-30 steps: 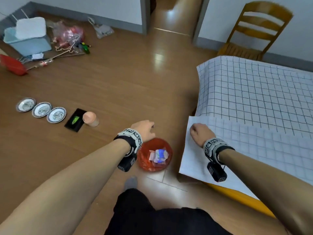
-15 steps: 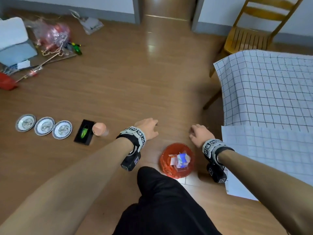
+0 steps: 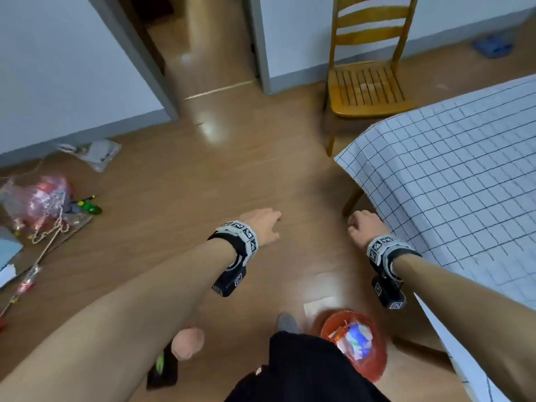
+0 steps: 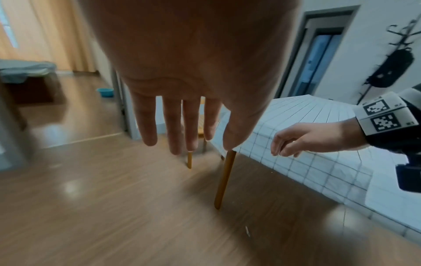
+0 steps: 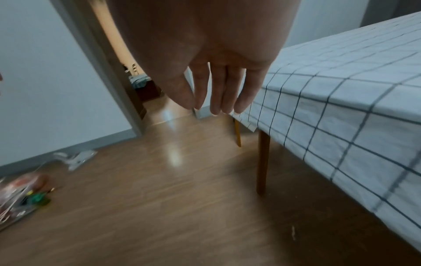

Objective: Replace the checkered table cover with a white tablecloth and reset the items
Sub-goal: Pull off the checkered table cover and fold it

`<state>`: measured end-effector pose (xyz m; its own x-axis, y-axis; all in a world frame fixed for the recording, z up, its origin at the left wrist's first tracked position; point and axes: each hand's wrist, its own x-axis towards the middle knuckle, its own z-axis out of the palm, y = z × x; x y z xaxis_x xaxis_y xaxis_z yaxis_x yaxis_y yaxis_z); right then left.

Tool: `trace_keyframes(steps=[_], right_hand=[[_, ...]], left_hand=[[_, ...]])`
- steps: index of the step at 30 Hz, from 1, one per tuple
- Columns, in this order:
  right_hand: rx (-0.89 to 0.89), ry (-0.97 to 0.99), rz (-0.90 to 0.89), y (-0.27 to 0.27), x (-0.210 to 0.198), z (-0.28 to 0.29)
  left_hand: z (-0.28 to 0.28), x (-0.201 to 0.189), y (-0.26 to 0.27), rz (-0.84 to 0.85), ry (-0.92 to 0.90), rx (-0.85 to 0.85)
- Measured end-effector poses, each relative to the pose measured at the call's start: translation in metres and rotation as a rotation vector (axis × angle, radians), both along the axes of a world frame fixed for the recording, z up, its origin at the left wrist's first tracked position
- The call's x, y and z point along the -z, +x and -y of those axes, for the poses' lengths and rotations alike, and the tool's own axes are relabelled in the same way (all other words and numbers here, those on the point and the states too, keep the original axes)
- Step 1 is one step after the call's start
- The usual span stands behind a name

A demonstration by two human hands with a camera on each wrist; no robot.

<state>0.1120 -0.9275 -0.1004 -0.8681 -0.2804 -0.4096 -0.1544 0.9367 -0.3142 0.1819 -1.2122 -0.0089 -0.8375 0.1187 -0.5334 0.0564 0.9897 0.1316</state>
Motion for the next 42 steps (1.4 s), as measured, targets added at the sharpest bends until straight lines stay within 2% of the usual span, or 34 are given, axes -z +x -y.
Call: trace_keyframes(steps=[6,10,16,23,28,33,38,42], right_hand=[[0.159,-0.034,-0.03,-0.069,-0.022,0.014],[0.259,-0.009,-0.024,-0.105,-0.018,0.013],[0.498,0.031,-0.049,-0.166,-0.007,0.018],[0.805,0.047,0.049,-0.219,-0.011,0.035],[0.914,0.017,0.121,-0.248,-0.014,0.035],[1.04,-0.029,0.076,-0.269,-0.011,0.012],[1.317,-0.088,0.062,-0.27,-0.007,0.001],[1.539,-0.095,0.091,-0.265,-0.001,0.009]], left_hand=[[0.0,-0.011,-0.137,-0.088,0.056,0.167],[-0.011,0.009,-0.211,-0.059,0.12,0.272],[-0.017,0.047,-0.335,0.005,0.182,0.48],[-0.033,0.055,-0.467,0.064,0.129,0.774],[-0.071,0.051,-0.517,0.137,0.094,0.958],[-0.127,0.045,-0.55,0.128,0.148,1.081],[-0.194,0.039,-0.576,0.175,0.151,1.282],[-0.24,0.046,-0.584,0.274,0.13,1.556]])
